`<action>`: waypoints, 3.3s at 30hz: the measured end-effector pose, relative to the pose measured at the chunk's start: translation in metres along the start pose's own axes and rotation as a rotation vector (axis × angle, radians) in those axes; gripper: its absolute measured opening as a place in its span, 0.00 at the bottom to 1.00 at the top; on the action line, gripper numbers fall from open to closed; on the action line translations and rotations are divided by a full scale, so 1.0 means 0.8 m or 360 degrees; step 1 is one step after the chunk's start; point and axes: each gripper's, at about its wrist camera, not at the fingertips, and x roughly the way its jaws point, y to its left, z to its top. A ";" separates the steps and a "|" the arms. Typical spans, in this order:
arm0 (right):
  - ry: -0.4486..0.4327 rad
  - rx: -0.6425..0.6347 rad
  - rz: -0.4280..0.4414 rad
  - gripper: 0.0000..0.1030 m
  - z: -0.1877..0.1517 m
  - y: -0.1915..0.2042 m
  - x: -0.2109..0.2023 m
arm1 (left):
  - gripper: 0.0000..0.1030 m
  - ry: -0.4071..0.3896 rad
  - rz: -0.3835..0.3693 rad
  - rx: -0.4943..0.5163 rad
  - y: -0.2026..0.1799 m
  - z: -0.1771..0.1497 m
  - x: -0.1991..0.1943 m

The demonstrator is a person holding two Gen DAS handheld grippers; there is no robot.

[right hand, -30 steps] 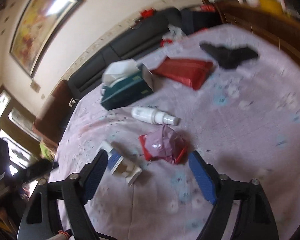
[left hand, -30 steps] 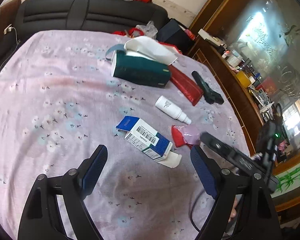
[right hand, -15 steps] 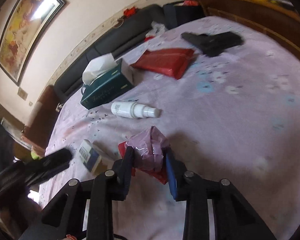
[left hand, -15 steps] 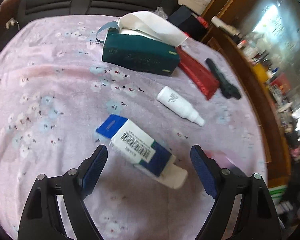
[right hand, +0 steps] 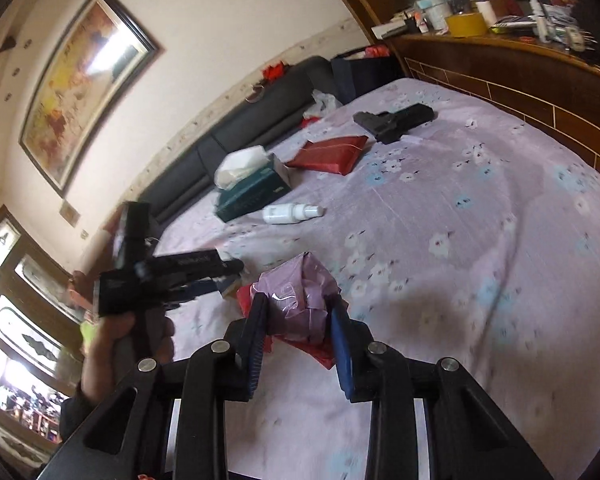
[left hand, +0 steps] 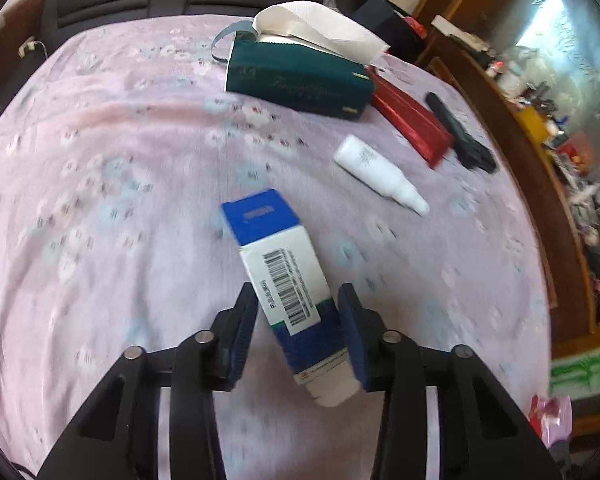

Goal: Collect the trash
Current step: 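Grasp the white-blue medicine box with left tool while right tool grasps red-pink wrapper, then carry the medicine box and red-pink wrapper to the red wastebasket and release both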

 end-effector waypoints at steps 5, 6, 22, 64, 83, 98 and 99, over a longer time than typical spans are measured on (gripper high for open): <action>-0.0143 0.0012 0.0035 0.31 -0.021 0.010 -0.070 | 0.35 -0.0070 -0.0138 0.0037 0.003 -0.074 -0.079; -0.0179 0.0002 0.0030 0.31 -0.025 0.013 -0.086 | 0.35 -0.0075 -0.0169 0.0048 0.004 -0.086 -0.091; -0.0482 -0.0099 0.0017 0.31 -0.111 0.057 -0.294 | 0.35 -0.0275 -0.0530 0.0386 -0.041 -0.277 -0.286; -0.1090 -0.0098 -0.0376 0.31 -0.236 0.072 -0.587 | 0.35 -0.0417 -0.1035 0.1098 -0.228 -0.413 -0.416; -0.1182 0.0101 -0.0708 0.31 -0.263 -0.014 -0.677 | 0.35 -0.0270 -0.1175 0.1403 -0.372 -0.467 -0.374; -0.1136 0.0233 -0.0862 0.31 -0.260 -0.074 -0.691 | 0.35 -0.0321 -0.1059 0.1520 -0.457 -0.519 -0.311; -0.1130 0.0238 -0.0877 0.31 -0.260 -0.077 -0.691 | 0.35 -0.0312 -0.1063 0.1528 -0.460 -0.521 -0.309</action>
